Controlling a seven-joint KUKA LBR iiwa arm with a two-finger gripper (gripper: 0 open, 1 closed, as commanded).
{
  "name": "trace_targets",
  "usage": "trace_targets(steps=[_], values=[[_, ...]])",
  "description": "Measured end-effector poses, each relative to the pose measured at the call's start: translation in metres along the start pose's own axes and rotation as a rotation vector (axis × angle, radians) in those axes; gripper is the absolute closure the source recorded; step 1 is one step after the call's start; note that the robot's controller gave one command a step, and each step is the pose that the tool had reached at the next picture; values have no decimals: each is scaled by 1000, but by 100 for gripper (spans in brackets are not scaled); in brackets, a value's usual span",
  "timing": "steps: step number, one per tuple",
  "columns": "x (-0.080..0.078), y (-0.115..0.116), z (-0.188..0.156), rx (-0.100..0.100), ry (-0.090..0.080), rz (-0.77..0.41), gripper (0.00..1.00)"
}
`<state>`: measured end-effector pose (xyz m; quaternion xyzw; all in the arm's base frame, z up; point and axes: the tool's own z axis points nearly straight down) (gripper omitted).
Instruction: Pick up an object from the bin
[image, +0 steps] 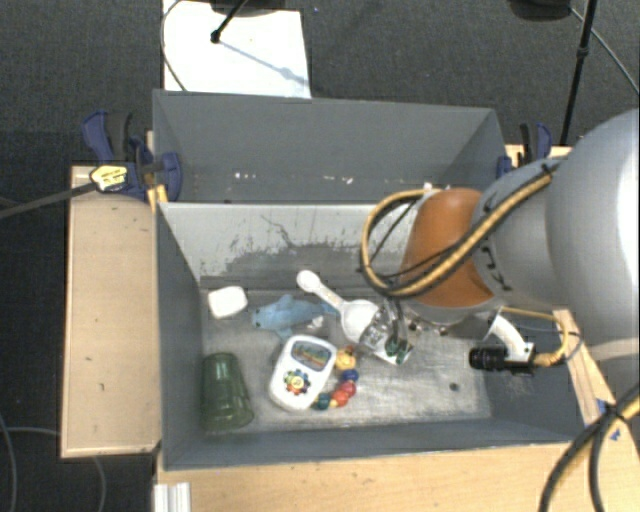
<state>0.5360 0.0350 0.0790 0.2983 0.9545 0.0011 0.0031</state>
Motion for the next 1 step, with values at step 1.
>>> trace_targets(steps=[1], values=[[2, 0, 1, -1, -3, 30, 100]])
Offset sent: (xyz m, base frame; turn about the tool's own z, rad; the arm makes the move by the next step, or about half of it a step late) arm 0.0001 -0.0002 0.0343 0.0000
